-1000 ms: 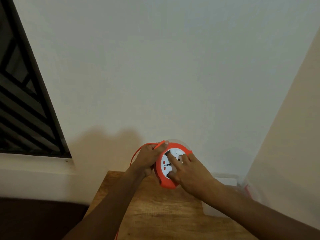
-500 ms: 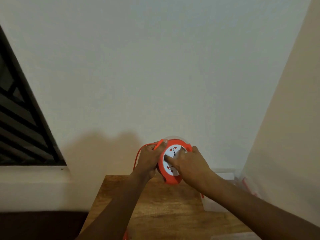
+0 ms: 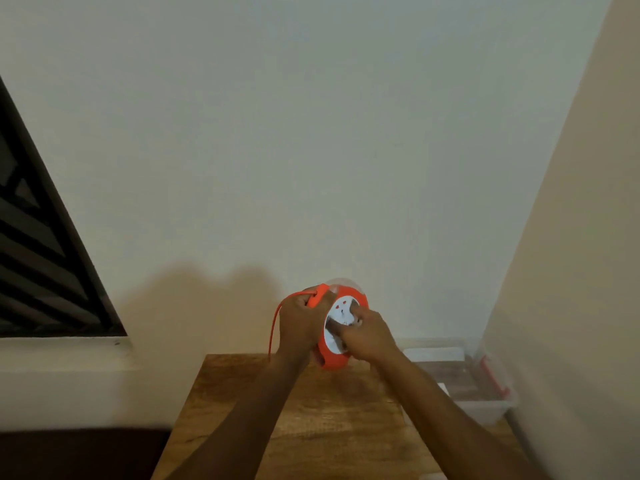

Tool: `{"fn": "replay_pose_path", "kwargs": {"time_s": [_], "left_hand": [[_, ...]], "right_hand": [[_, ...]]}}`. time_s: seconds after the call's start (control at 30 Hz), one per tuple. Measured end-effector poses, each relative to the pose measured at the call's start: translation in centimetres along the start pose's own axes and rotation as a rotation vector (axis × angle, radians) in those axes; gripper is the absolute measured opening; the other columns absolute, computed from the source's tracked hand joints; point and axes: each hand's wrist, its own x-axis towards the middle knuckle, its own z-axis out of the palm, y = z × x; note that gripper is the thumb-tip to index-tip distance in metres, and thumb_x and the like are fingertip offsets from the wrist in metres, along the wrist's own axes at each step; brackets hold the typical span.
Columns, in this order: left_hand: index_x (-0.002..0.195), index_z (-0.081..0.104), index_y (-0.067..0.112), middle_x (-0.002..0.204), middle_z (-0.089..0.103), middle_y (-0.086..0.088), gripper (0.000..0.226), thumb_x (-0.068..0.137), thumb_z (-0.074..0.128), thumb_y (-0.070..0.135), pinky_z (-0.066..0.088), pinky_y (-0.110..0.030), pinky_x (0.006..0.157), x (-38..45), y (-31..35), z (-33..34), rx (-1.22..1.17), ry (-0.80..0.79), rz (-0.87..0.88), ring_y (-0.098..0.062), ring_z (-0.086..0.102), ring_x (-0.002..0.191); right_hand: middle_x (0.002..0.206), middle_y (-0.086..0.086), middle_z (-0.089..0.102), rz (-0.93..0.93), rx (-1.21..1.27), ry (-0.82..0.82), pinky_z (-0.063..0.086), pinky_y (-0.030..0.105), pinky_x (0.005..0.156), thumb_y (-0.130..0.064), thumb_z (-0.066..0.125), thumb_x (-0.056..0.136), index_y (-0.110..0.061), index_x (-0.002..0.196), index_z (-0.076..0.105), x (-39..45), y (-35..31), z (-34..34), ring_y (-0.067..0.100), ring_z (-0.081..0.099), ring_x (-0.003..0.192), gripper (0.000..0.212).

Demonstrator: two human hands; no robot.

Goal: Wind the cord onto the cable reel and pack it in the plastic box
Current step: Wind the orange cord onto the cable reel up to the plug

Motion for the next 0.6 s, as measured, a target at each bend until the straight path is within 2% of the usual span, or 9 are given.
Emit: {"fn": "replay_pose_path", "kwargs": {"time_s": [0.1,0.13,0.2,0.27,0.3,0.37,0.43,0.5,0.6], "left_hand": [[0.085,0.069,0.029,0.072,0.067,0.023,0.015,0.091,0.074,0.042,0.051,-0.010,0.058,-0.3,-0.2,0.2,0.054,-0.017,0.012,-0.003,0.069,0.067],[0.081,0.066,0.034,0.069,0.066,0.028,0.015,0.091,0.074,0.042,0.050,-0.008,0.057,-0.3,-0.2,0.1,0.048,-0.023,0.014,0.000,0.069,0.064],[0.074,0.063,0.038,0.066,0.066,0.028,0.020,0.091,0.073,0.042,0.048,-0.005,0.049,-0.2,-0.3,-0.3,0.021,-0.011,0.005,0.002,0.069,0.060],[0.077,0.067,0.034,0.073,0.073,0.018,0.019,0.094,0.071,0.042,0.052,-0.008,0.050,0.1,-0.5,-0.8,-0.039,0.013,-0.028,-0.006,0.072,0.063],[0.079,0.071,0.031,0.076,0.077,0.011,0.019,0.095,0.070,0.041,0.055,-0.012,0.053,0.3,-0.7,-0.9,-0.085,0.027,-0.037,-0.011,0.075,0.066],[0.084,0.076,0.023,0.080,0.081,0.003,0.020,0.095,0.070,0.038,0.059,-0.019,0.055,0.4,-0.7,-1.3,-0.155,0.044,-0.057,-0.016,0.078,0.070],[0.092,0.075,0.023,0.086,0.081,0.004,0.020,0.096,0.068,0.041,0.060,-0.019,0.056,0.6,-0.4,-1.8,-0.174,0.046,-0.083,-0.017,0.078,0.074],[0.095,0.075,0.024,0.087,0.081,0.006,0.019,0.096,0.067,0.042,0.060,-0.019,0.057,0.8,-0.2,-2.5,-0.214,0.036,-0.093,-0.018,0.079,0.074],[0.098,0.074,0.027,0.090,0.081,0.007,0.019,0.097,0.065,0.044,0.062,-0.021,0.058,1.2,0.4,-3.2,-0.201,-0.028,-0.081,-0.019,0.079,0.077]], "right_hand": [[0.131,0.005,0.060,0.267,0.447,-0.079,0.058,0.029,0.061,-0.052,0.066,0.083,-0.023,0.141,0.044,-0.5,0.3,0.9,0.025,0.066,0.095,0.068],[0.129,0.005,0.061,0.275,0.477,-0.092,0.058,0.028,0.059,-0.051,0.066,0.084,-0.023,0.141,0.044,-0.7,0.3,0.9,0.024,0.066,0.092,0.067],[0.134,0.004,0.058,0.211,0.400,-0.090,0.061,0.032,0.070,-0.055,0.061,0.085,-0.024,0.143,0.042,-0.8,0.3,0.7,0.023,0.065,0.096,0.068],[0.142,0.004,0.051,0.060,0.141,-0.035,0.055,0.036,0.089,-0.057,0.057,0.087,-0.024,0.144,0.039,-1.1,0.1,0.2,0.025,0.060,0.112,0.068],[0.141,0.003,0.053,-0.045,-0.012,0.012,0.051,0.036,0.092,-0.055,0.058,0.088,-0.024,0.144,0.039,-1.5,0.0,-0.1,0.024,0.059,0.116,0.067],[0.125,0.001,0.065,-0.311,-0.279,0.127,0.053,0.033,0.087,-0.049,0.062,0.086,-0.023,0.137,0.048,-2.5,-0.1,-0.9,0.021,0.065,0.105,0.058],[0.114,0.004,0.070,-0.629,-0.562,0.220,0.057,0.035,0.079,-0.036,0.070,0.083,-0.019,0.120,0.064,-3.2,-0.1,-1.9,0.023,0.069,0.092,0.041],[0.124,0.010,0.066,-0.892,-0.797,0.186,0.059,0.040,0.077,-0.026,0.080,0.075,-0.016,0.105,0.071,-3.2,-0.3,-2.9,0.031,0.068,0.096,0.034],[0.149,0.010,0.043,-1.063,-1.042,-0.022,0.056,0.046,0.088,-0.025,0.078,0.079,-0.021,0.111,0.069,-2.6,-1.0,-3.7,0.035,0.053,0.122,0.034]]}}
